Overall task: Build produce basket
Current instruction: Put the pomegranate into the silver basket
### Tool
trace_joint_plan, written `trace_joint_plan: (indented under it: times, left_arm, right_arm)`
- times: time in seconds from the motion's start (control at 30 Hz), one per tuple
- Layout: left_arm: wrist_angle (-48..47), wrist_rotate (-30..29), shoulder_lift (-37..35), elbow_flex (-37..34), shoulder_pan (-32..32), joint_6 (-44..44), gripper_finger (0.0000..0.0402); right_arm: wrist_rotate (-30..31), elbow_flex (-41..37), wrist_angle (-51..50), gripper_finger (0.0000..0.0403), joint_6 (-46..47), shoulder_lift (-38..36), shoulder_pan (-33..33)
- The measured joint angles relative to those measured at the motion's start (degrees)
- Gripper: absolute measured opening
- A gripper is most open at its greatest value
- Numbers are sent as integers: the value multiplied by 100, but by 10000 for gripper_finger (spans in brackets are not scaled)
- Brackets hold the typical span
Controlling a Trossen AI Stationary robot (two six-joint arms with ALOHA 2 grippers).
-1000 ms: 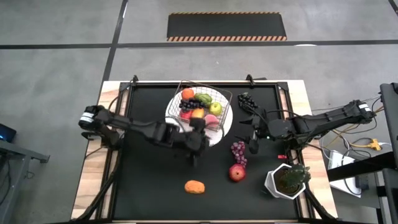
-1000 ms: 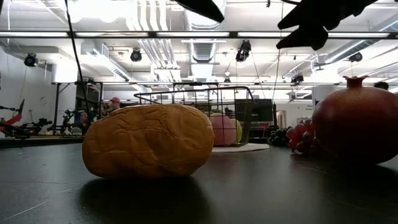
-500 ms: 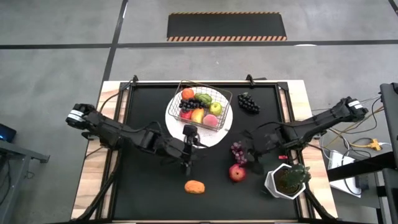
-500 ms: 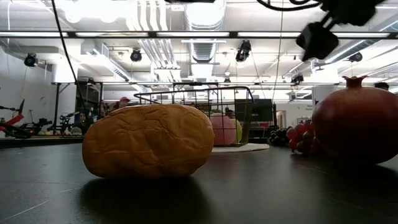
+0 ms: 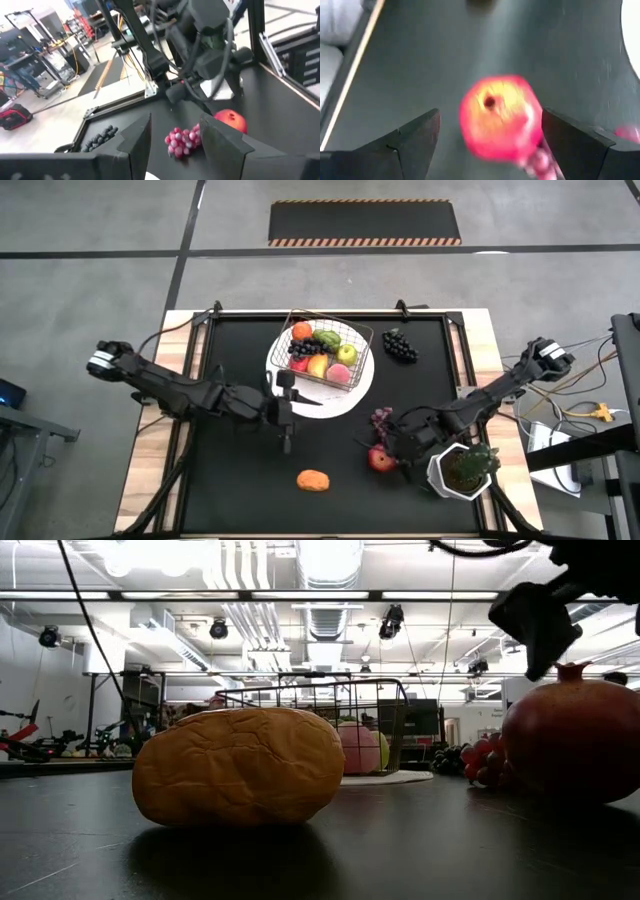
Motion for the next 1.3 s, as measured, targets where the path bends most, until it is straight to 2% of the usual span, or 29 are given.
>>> trace_joint_plan:
  times: [0.2,0.6,0.7,0.8,1.1,1.3]
  left_arm:
    - [427,6,-163,-228,-4,3,150]
    - [706,15,-192,-311,-12,26,150]
    - [770,15,-192,-312,-12,26,150]
    - [883,15,-192,-313,-12,28,150]
    - [1198,13,-190,-313,-12,28,150]
    - [1280,13,-185,-313,-12,28,150]
  right_arm:
    - [670,-477,1051,327,-564,-19,84]
    - [613,-1208,2271,326,-786,-17,82]
    - [570,-1416,2622,316,-853,-17,82]
    - [514,-1579,2917,275,-917,-17,82]
    - [242,-1846,3402,106,-1069,-35,82]
    - [75,-1868,3373,31,-1164,-33,80]
